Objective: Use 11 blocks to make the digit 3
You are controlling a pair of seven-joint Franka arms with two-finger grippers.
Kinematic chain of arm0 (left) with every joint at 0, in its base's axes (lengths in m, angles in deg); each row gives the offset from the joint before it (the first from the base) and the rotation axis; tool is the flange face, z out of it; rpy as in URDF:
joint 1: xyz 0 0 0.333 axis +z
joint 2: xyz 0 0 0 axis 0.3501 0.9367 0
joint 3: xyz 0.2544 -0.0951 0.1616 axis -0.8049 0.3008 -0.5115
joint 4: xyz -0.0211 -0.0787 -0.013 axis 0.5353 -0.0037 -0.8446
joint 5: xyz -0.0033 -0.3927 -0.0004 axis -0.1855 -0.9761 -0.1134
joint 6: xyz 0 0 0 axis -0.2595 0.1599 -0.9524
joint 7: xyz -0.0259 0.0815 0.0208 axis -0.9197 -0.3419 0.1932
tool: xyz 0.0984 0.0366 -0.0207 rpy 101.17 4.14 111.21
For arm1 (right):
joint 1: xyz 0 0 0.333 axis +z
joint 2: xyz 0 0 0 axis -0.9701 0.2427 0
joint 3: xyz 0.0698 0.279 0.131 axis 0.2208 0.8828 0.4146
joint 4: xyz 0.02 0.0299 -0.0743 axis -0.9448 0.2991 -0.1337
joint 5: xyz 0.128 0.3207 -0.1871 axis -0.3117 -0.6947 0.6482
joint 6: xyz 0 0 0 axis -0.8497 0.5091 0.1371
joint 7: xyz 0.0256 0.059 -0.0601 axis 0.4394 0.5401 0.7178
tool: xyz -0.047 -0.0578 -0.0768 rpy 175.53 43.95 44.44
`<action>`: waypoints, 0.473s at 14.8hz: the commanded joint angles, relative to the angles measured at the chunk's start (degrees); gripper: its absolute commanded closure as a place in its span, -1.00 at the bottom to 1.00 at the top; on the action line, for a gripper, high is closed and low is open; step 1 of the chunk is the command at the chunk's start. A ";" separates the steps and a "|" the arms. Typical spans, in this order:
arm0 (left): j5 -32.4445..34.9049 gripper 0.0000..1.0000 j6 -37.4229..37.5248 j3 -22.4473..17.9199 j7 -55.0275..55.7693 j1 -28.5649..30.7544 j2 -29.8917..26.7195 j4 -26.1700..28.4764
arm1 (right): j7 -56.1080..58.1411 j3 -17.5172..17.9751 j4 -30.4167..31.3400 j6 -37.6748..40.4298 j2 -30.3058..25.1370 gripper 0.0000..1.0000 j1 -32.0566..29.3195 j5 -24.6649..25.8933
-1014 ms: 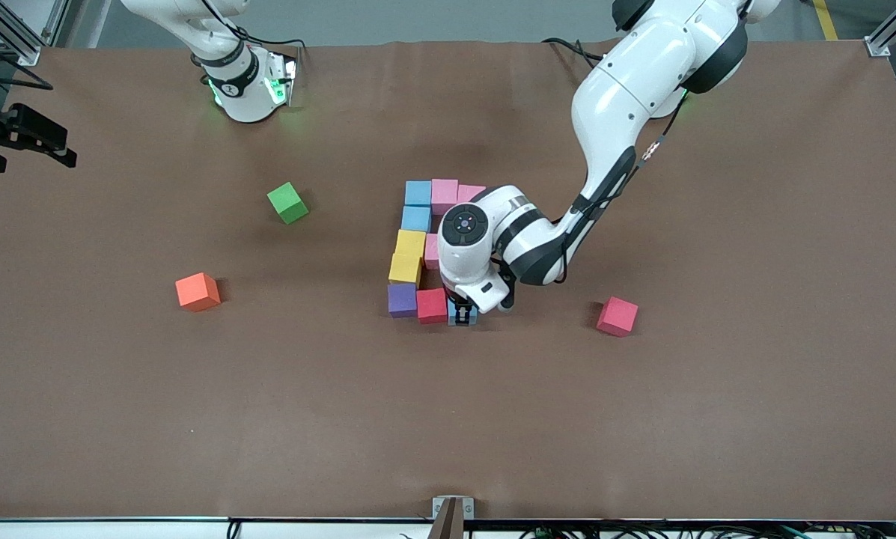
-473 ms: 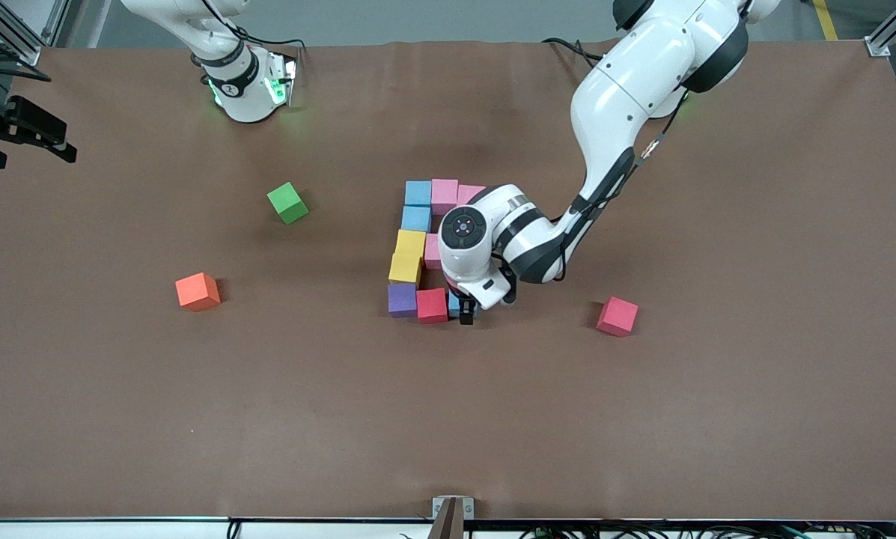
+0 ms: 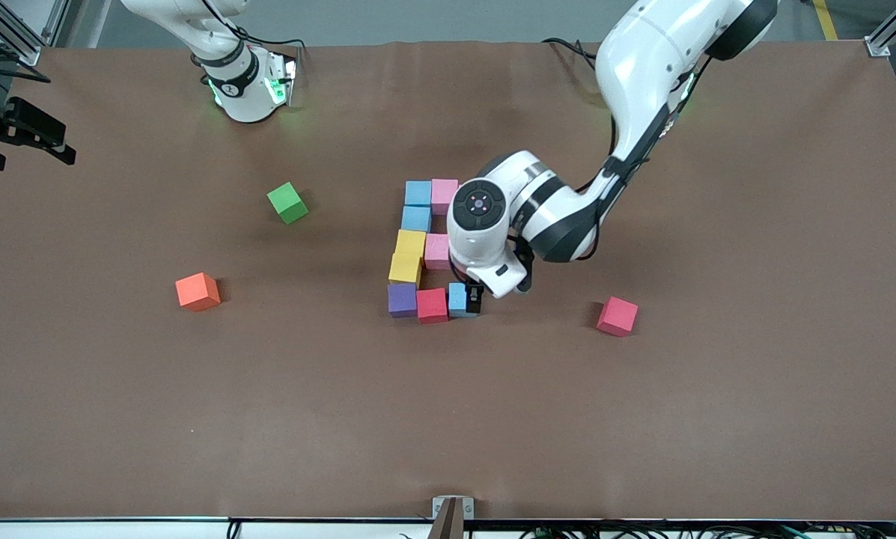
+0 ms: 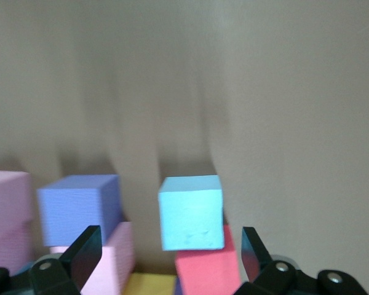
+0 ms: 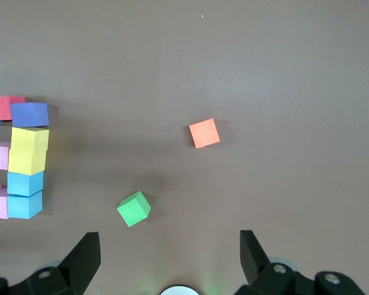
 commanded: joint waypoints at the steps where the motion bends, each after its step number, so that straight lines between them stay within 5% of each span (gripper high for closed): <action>1: -3.50 -1.00 6.49 0.36 -14.59 3.83 -6.23 2.20 | 0.31 -0.11 1.68 -1.05 -1.33 -1.00 -0.15 -0.64; 7: -5.62 -1.00 11.26 0.45 -56.43 16.91 -15.29 9.31 | 0.40 -0.11 1.85 -1.14 -1.33 -1.00 -0.24 -0.29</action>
